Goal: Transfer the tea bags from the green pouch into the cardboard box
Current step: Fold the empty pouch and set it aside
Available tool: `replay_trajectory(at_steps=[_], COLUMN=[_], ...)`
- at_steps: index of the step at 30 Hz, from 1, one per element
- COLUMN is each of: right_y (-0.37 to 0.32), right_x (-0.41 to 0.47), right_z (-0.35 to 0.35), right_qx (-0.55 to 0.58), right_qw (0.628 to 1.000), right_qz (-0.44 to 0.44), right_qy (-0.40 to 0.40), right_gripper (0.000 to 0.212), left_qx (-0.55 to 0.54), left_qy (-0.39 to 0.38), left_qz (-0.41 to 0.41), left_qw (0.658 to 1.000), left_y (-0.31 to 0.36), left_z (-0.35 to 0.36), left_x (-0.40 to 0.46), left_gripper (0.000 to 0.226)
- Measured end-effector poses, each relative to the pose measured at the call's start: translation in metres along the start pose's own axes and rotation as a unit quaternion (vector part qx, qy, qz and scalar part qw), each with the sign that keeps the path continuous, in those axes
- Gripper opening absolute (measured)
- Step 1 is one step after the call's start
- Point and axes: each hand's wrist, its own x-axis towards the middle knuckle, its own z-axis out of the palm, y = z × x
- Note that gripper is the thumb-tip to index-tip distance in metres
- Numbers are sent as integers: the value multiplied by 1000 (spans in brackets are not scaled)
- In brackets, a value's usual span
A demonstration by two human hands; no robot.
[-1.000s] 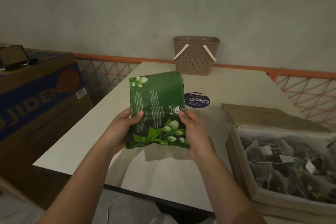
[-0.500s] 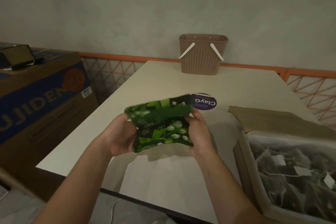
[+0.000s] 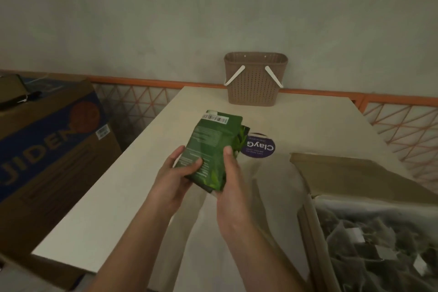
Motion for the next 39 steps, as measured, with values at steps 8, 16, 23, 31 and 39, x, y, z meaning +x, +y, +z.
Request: replay_trajectory(at_steps=[8,16,23,31,39], right_y=[-69,-163,-226,-236,-239], right_x=[5,-13,-20,-20,3], right_z=[30,63,48,39,45], right_qx=[-226,-349,-400,-482,-397], right_qw=[967,936,913,872,916], right_qz=[-57,-56,-42,-88,-32], right_qy=[102,-3,-68,7,42], right_gripper=[34,16,17,38,48], left_qx=[245,131,78,29,-9], left_qy=[-132,-18,64,72,59], left_qz=[-3,-33,22,43,60], left_qw=[960,991,995,996,996], left_y=[74,159,153,144,146], left_z=[23,94,141,168,174], left_x=[-34,-70,-84,-70,-41], left_gripper=[69,55,43,34,35])
